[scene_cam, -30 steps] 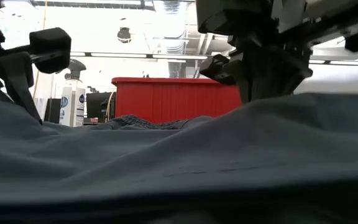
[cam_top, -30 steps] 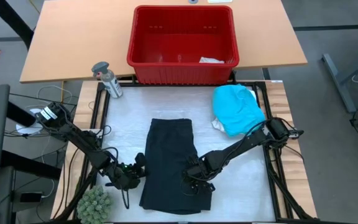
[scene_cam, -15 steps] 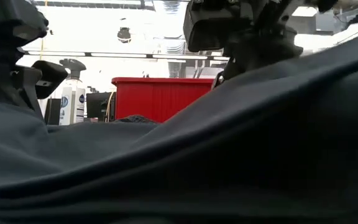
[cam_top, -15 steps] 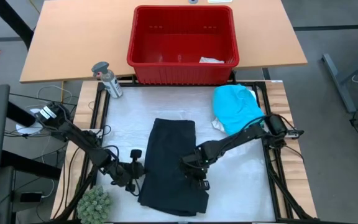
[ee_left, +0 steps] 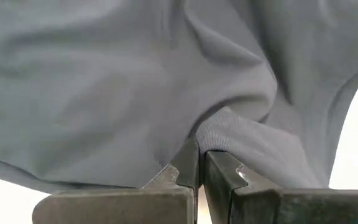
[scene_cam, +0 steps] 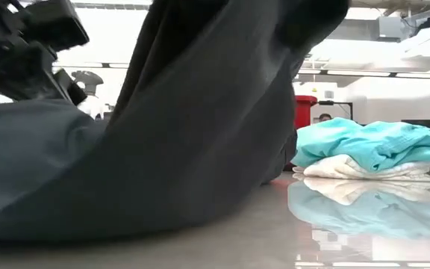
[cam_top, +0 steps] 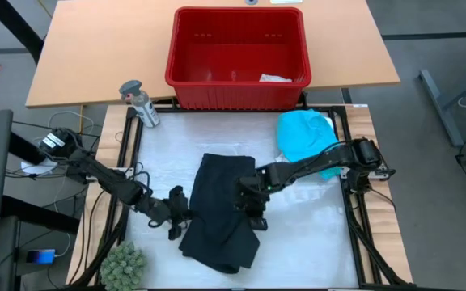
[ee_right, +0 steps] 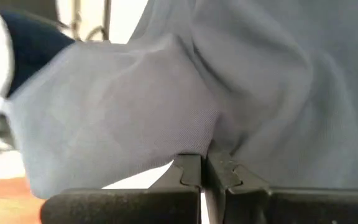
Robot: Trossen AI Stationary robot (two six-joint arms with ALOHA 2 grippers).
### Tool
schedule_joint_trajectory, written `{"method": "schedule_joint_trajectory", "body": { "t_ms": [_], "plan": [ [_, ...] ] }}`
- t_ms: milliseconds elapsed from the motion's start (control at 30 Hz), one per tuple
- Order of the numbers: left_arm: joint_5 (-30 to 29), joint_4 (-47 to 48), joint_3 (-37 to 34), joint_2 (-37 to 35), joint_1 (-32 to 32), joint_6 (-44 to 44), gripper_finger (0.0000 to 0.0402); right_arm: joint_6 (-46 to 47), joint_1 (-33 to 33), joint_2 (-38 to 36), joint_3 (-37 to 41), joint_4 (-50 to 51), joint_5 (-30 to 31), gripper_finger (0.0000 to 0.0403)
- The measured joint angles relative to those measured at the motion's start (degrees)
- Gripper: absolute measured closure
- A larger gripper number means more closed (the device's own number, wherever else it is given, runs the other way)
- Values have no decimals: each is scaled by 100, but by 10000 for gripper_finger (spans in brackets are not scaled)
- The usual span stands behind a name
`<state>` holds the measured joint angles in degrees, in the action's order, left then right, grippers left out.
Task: Fold Laundry from Bin
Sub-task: Fold the black shorts
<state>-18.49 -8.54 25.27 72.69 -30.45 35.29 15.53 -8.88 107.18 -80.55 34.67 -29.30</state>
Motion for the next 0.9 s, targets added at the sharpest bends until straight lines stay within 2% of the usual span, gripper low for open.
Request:
{"method": "schedule_joint_trajectory", "body": {
  "t_ms": [100,300,467,600,800,900],
  "plan": [
    [630,-477,-176,2,337,359,401,398,264,4,339,-515,-620,382],
    [1331,-1648,-474,-74,944,1123,401,506,465,-10,693,-691,-981,382],
    [1442,-1576,-491,-238,1441,1530,401,413,630,-183,957,-789,-983,382],
    [1666,-1683,-494,-238,1879,1832,401,564,986,-640,1417,-1209,-986,382],
    [2263,-1679,-491,-238,2653,3063,401,1133,1770,-1587,2548,-2553,-1164,382],
    [2323,-1718,-491,-237,3016,3725,401,1644,2250,-1901,3135,-3325,-1006,382]
  ]
}}
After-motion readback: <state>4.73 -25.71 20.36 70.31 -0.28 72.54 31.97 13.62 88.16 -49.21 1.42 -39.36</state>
